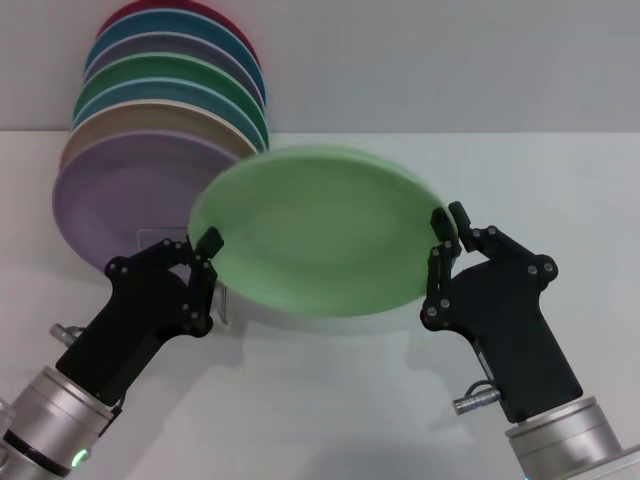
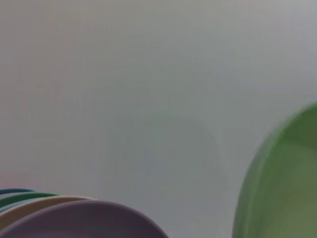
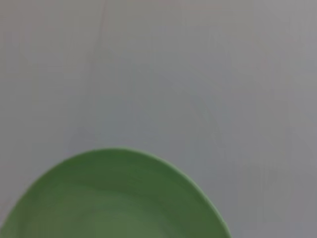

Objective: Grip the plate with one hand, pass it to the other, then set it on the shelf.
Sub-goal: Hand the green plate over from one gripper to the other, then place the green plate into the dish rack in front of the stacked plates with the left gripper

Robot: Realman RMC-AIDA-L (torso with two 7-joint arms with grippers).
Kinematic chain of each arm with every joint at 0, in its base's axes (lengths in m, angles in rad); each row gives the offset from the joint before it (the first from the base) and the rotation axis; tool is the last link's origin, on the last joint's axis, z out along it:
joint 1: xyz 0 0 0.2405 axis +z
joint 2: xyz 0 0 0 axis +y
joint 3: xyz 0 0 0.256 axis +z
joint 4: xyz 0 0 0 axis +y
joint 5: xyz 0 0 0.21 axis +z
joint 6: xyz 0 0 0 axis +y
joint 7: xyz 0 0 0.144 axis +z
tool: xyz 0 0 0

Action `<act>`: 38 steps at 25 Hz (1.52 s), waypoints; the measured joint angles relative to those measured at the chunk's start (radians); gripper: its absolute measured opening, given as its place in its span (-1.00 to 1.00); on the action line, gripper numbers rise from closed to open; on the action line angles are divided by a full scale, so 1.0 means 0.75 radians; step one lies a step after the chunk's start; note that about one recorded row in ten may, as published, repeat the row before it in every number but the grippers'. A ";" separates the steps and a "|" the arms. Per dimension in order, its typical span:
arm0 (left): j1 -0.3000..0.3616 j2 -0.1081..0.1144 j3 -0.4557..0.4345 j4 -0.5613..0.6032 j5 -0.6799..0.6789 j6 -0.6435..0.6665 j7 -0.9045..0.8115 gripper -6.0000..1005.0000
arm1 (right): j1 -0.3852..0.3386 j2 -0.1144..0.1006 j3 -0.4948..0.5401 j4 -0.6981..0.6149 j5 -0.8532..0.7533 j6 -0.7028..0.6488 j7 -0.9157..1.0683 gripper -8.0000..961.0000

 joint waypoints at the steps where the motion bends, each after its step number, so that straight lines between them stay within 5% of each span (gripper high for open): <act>1: 0.000 0.000 -0.001 0.000 0.000 0.000 0.000 -0.87 | 0.003 0.000 0.000 0.000 0.000 0.001 0.001 -0.79; 8: 0.000 0.005 -0.014 0.000 -0.005 0.000 0.000 -0.88 | 0.005 -0.006 0.000 0.000 -0.006 -0.005 0.011 -0.69; 14: 0.012 0.013 -0.021 0.000 -0.071 0.033 -0.003 -0.88 | -0.007 -0.013 -0.081 -0.021 -0.061 -0.121 0.043 -0.37; 23: 0.056 0.026 -0.164 0.014 -0.080 0.215 -0.014 -0.89 | 0.017 -0.010 -0.230 -0.087 -0.109 -0.268 0.073 -0.33; 31: 0.042 0.067 -0.334 0.108 -0.072 0.386 0.032 -0.89 | 0.030 -0.004 -0.164 -0.204 -0.102 -0.120 0.151 -0.33; 38: -0.017 0.127 -0.336 0.214 -0.069 0.467 0.237 -0.90 | 0.023 -0.009 -0.124 -0.229 0.012 -0.037 0.150 -0.33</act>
